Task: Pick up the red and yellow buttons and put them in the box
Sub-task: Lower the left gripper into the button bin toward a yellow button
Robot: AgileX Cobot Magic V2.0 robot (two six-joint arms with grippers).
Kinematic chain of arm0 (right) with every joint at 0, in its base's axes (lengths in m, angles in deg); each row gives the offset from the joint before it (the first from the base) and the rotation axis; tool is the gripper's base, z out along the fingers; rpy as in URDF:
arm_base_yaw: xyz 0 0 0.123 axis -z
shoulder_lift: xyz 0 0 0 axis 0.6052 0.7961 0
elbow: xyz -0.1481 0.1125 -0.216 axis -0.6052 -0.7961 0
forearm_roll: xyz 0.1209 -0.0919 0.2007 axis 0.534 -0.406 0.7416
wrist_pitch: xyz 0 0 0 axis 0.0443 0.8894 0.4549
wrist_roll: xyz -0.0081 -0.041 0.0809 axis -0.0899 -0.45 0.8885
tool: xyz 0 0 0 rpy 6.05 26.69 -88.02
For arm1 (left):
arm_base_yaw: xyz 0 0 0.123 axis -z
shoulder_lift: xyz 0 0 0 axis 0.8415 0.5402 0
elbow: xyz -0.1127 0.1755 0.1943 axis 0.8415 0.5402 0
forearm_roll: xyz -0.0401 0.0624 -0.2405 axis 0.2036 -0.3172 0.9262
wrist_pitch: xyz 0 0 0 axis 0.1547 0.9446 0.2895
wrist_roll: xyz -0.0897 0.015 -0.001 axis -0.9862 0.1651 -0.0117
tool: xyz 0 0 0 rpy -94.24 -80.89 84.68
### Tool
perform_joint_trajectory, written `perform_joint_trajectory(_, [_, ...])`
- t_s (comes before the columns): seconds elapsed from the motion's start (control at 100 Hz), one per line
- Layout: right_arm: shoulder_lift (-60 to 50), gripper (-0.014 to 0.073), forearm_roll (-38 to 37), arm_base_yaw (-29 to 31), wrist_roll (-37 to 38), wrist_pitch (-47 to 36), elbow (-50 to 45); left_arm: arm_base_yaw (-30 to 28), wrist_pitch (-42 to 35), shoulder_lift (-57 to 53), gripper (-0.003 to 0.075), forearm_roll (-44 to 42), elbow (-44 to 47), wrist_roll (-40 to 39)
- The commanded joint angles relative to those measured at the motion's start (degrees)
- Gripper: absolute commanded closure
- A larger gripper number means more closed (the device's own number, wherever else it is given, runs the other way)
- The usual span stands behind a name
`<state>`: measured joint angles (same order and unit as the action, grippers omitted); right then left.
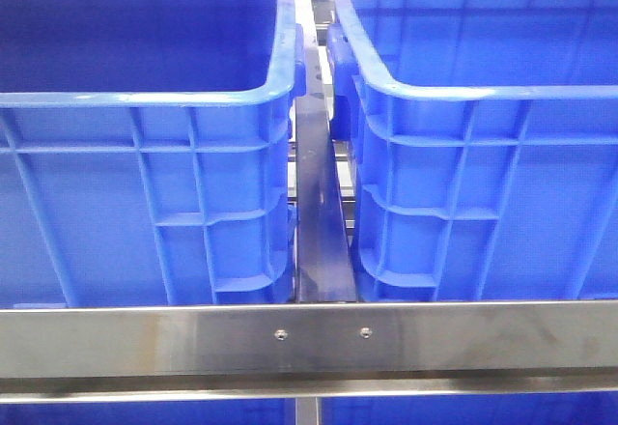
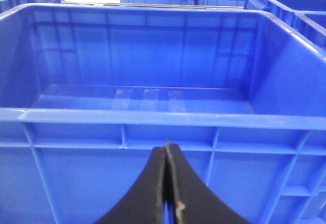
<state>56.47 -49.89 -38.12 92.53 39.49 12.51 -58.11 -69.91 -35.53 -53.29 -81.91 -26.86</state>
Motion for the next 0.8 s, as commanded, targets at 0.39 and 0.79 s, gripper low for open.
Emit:
perform_joint_trajectory(0.39, [-1.4,0.0658,-0.5,0.0,-0.5,-4.5,1.0,-0.2,-8.8,-1.8,0.074,0.4,2.2,-0.5])
perform_joint_trajectory(0.79, [-1.4,0.0658,-0.5,0.0,-0.5,-4.5,1.0,-0.2,0.9,-1.8,0.0741,0.4,-8.3,-0.5])
